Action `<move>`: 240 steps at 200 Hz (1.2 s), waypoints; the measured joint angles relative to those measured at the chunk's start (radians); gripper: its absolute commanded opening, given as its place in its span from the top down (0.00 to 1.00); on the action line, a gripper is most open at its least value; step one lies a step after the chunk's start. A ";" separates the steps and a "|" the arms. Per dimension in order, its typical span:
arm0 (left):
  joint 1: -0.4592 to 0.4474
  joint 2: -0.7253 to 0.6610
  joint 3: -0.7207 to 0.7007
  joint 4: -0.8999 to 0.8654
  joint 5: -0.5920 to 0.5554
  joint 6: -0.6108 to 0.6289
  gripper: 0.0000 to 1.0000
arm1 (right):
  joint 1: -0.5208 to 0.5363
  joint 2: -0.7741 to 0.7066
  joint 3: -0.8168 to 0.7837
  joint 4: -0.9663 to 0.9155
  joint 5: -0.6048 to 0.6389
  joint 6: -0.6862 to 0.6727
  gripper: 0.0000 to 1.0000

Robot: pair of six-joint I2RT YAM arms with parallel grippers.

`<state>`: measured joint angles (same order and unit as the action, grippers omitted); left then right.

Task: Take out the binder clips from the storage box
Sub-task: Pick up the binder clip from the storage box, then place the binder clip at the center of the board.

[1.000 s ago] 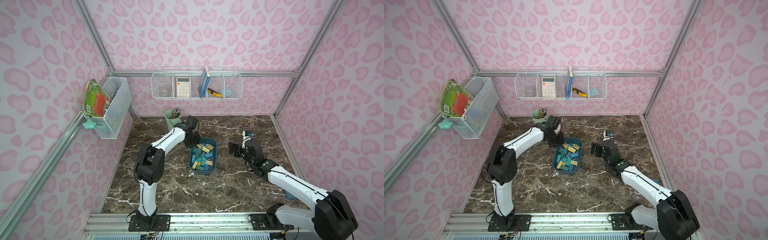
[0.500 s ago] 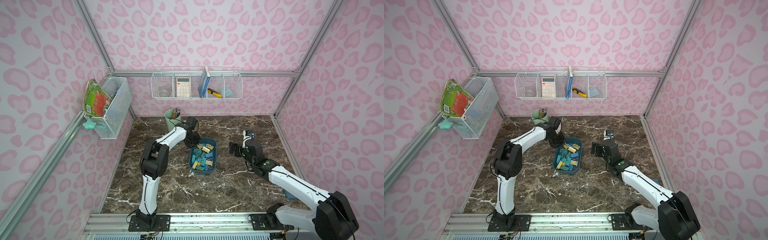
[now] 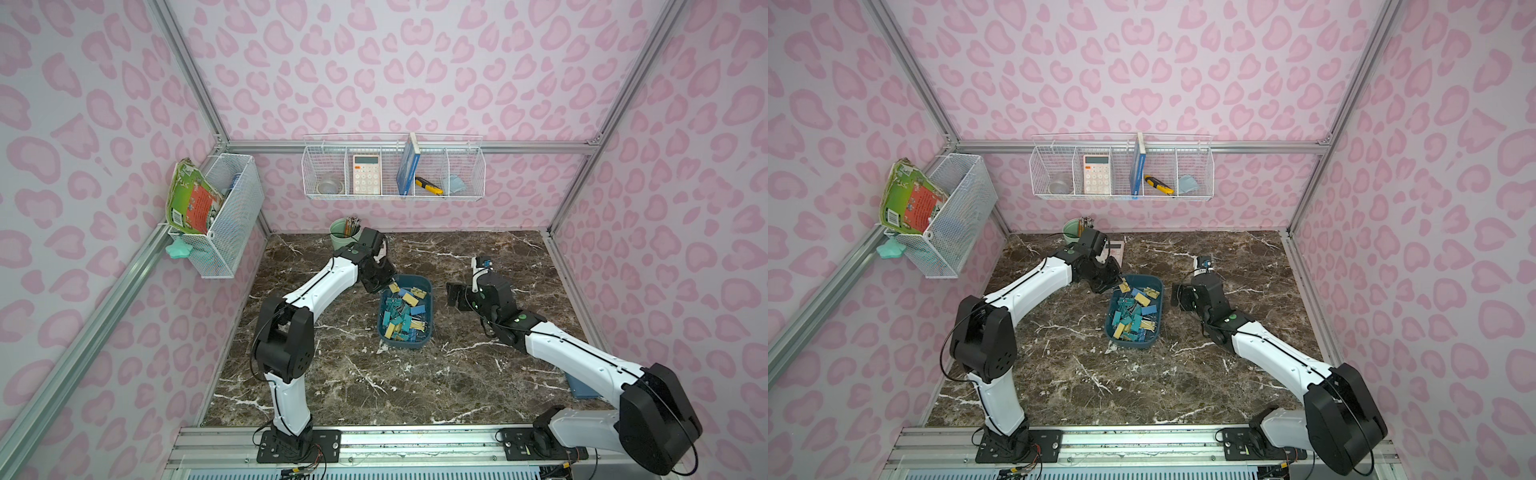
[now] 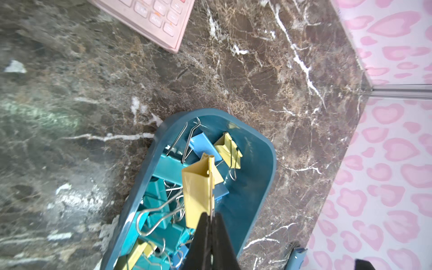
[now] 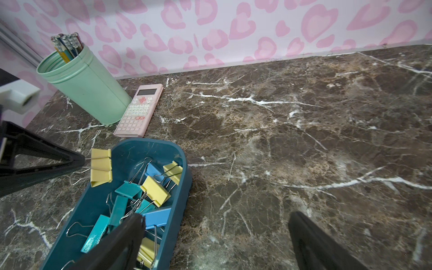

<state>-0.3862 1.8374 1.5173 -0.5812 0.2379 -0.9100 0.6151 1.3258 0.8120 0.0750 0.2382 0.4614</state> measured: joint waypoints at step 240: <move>0.403 -0.349 -0.718 0.285 0.034 0.142 0.65 | 0.096 0.666 0.663 -0.254 -0.418 -0.047 0.66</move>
<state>0.0170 1.4887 0.7990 -0.2958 0.2714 -0.7681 0.7113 1.9915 1.4746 -0.1791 -0.1802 0.4145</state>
